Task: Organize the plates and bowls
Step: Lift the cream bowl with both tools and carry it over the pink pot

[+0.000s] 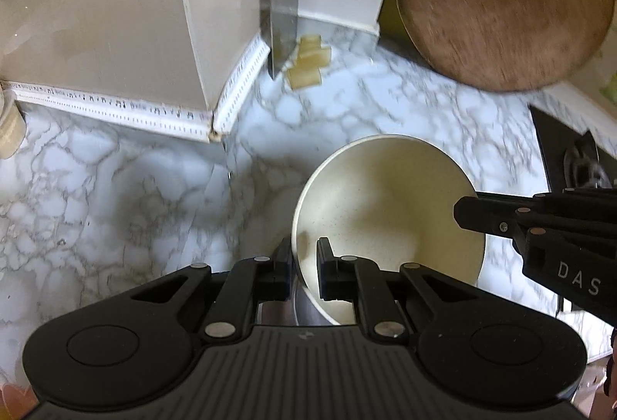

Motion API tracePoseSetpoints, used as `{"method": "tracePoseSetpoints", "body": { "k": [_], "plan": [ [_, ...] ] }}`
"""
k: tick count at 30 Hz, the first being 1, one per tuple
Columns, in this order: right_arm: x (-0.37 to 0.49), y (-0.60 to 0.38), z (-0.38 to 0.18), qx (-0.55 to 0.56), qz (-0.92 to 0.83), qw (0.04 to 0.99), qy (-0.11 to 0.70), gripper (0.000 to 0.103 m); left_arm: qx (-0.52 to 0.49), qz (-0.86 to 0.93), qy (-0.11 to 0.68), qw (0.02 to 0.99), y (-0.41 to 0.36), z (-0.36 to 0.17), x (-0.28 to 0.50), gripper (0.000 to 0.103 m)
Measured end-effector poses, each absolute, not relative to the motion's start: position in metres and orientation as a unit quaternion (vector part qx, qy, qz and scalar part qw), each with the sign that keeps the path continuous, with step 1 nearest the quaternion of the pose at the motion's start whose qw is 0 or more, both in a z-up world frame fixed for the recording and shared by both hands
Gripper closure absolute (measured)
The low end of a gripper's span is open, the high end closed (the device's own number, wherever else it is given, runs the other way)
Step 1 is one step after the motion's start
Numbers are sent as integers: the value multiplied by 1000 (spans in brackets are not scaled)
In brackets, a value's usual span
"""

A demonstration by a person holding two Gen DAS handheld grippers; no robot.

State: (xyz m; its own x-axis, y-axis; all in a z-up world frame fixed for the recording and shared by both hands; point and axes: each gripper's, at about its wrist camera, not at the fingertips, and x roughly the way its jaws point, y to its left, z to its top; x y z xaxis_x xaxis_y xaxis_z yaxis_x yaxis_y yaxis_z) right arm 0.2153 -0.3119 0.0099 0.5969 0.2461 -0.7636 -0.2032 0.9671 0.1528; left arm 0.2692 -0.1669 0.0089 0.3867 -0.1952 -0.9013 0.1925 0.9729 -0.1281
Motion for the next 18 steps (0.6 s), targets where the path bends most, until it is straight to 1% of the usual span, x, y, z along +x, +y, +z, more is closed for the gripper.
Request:
{"method": "tracePoseSetpoints", "body": {
  "k": [9, 18],
  "plan": [
    [197, -319, -14, 63, 120, 877, 461, 96, 32, -127, 556, 820, -172, -8, 253, 92],
    [195, -320, -29, 74, 108, 866, 482, 96, 53, -134, 558, 817, -178, -18, 253, 92]
  ]
}}
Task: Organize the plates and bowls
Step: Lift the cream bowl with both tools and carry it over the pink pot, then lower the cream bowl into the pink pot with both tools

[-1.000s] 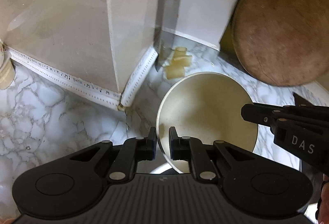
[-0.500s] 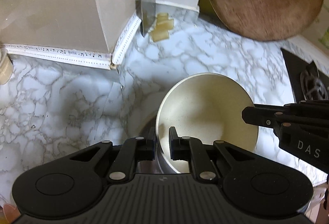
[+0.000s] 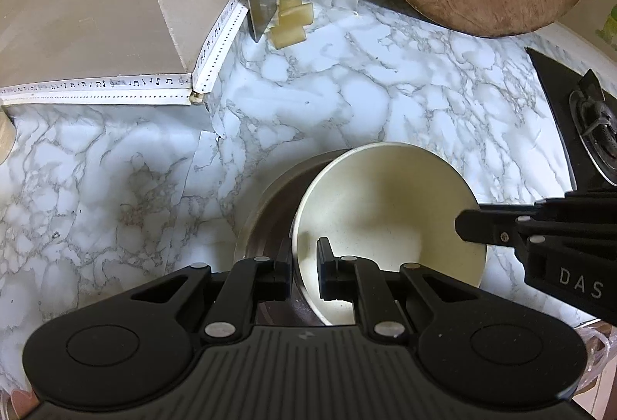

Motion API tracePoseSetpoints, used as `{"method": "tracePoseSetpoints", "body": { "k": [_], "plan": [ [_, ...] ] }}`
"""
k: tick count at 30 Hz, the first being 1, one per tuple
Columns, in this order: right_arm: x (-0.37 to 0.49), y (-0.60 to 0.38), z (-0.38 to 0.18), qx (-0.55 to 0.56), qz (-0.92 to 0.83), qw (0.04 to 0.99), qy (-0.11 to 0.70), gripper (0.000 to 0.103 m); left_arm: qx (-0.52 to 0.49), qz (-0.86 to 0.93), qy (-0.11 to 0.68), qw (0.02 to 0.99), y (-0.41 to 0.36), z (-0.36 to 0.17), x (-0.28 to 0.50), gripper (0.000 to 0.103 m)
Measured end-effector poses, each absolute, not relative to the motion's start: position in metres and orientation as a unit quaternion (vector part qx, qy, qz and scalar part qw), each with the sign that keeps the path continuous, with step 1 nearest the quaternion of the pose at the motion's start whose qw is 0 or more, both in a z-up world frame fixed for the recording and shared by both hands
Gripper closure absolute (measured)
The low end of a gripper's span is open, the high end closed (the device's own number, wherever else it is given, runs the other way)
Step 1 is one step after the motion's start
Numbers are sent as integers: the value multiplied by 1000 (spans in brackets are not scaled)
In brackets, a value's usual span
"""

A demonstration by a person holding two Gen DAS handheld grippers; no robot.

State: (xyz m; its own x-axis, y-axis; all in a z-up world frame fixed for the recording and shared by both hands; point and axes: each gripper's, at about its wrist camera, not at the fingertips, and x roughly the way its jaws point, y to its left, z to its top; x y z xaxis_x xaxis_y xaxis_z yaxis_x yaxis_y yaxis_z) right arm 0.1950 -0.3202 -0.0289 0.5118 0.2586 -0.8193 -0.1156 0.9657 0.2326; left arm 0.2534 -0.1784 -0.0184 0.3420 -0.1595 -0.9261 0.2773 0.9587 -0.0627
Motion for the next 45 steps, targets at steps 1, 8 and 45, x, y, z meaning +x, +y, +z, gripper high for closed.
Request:
{"method": "tracePoseSetpoints", "body": {
  "k": [1, 8, 45],
  "plan": [
    [196, -320, -30, 77, 108, 865, 485, 96, 55, -136, 556, 818, -179, -19, 254, 92],
    [198, -318, -34, 75, 106, 861, 492, 95, 66, -139, 554, 818, -180, -22, 258, 92],
    [156, -311, -11, 57, 156, 880, 445, 92, 46, -162, 497, 851, -152, 1, 220, 91]
  ]
}}
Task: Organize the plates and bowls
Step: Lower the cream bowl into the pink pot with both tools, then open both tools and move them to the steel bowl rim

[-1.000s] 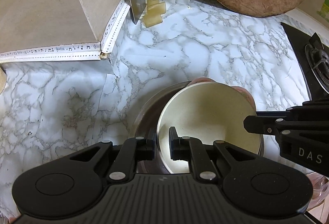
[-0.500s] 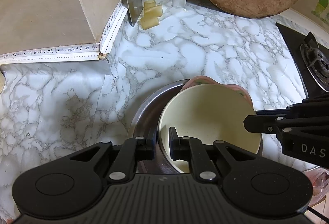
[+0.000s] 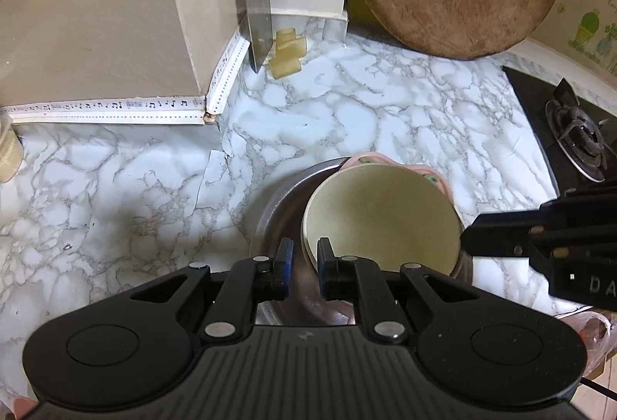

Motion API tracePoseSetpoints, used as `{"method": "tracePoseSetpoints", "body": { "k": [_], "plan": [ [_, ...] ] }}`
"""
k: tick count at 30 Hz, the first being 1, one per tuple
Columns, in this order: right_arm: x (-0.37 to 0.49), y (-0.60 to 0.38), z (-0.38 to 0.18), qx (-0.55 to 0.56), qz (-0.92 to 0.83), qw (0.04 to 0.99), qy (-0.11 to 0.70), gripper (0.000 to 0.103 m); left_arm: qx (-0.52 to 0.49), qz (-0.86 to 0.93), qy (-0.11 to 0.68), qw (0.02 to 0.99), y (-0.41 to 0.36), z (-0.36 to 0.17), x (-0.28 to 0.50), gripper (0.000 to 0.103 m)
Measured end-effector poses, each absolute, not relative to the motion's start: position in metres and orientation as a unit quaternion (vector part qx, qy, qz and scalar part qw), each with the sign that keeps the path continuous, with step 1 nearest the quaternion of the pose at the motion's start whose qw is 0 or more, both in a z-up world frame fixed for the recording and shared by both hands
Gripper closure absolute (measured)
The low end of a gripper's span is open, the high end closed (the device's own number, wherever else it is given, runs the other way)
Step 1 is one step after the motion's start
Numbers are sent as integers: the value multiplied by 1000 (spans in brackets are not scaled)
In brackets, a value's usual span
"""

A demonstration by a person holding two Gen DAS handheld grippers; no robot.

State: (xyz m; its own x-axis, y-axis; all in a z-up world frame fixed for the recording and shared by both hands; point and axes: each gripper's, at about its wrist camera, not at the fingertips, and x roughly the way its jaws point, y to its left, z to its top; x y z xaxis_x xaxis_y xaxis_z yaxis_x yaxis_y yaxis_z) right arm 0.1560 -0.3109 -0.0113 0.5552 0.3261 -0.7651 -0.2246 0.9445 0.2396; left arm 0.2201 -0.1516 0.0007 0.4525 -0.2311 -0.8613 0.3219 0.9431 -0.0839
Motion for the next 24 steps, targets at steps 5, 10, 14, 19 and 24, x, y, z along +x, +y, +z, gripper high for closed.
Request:
{"method": "tracePoseSetpoints", "body": {
  "k": [5, 10, 14, 19, 24],
  "plan": [
    [142, -306, -6, 47, 170, 886, 429, 91, 38, -170, 483, 858, -146, 10, 206, 91],
    [128, -305, -2, 34, 161, 899, 405, 90, 30, -176, 469, 865, -140, 17, 193, 91],
    [121, -307, -3, 36, 155, 904, 397, 87, 23, -182, 460, 869, -134, 18, 185, 89],
    [110, -308, -3, 36, 150, 910, 384, 50, 9, -184, 440, 879, -125, 19, 176, 44],
    [99, -314, 0, 39, 135, 922, 361, 10, 4, -180, 422, 888, -116, 20, 171, 34]
  ]
}}
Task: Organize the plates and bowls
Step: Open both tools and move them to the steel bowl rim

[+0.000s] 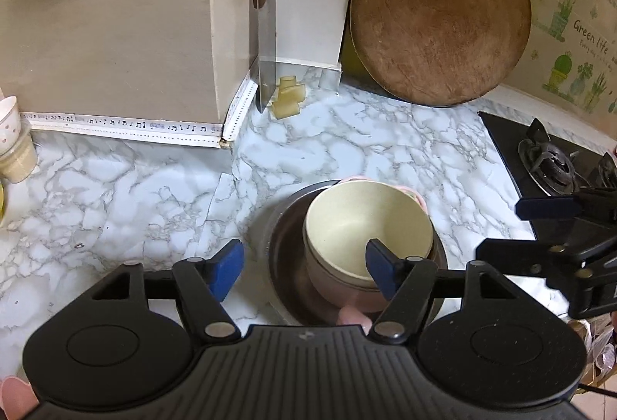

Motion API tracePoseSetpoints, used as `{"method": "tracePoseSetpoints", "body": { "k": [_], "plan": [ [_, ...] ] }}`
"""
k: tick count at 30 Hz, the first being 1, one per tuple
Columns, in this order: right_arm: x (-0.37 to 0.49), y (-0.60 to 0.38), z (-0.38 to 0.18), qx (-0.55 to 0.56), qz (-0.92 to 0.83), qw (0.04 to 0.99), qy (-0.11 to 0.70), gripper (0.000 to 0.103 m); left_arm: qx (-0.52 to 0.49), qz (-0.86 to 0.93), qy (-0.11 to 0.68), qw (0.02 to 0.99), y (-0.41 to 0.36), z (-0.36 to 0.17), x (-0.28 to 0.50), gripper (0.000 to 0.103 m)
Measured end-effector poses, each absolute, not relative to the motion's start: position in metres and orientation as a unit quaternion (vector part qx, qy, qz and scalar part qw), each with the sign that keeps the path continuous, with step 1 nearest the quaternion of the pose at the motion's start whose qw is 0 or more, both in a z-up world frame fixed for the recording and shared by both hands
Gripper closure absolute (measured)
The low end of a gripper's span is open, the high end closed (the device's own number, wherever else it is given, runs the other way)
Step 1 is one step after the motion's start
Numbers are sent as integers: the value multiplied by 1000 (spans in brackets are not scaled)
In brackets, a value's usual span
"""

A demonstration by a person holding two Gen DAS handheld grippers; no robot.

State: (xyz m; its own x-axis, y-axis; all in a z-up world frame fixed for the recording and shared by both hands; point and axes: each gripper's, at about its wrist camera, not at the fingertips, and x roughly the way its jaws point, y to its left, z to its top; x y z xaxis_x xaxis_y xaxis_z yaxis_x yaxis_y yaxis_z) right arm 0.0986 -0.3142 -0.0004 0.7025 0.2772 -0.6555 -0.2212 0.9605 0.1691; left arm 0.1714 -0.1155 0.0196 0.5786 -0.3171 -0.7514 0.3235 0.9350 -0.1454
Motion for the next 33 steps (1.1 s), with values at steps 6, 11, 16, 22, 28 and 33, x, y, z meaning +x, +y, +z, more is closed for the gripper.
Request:
{"method": "tracePoseSetpoints", "body": {
  "k": [6, 11, 16, 22, 28, 33],
  "plan": [
    [94, -328, -9, 50, 103, 929, 353, 3, 6, -154, 421, 894, -97, 9, 181, 26],
    [95, -338, -29, 69, 82, 925, 365, 2, 1, -133, 441, 888, -83, -9, 201, 26],
    [99, -342, -50, 67, 61, 923, 375, 2, 26, -119, 457, 881, -81, -31, 219, 26],
    [107, -349, -71, 84, 54, 914, 394, 11, 47, -130, 468, 873, -88, -52, 231, 26],
    [116, -352, -84, 99, 53, 904, 413, 15, 35, -135, 494, 858, -96, -67, 242, 27],
    [124, -346, -92, 95, 58, 900, 421, 19, 23, -145, 513, 846, -99, -77, 250, 34]
  ]
}}
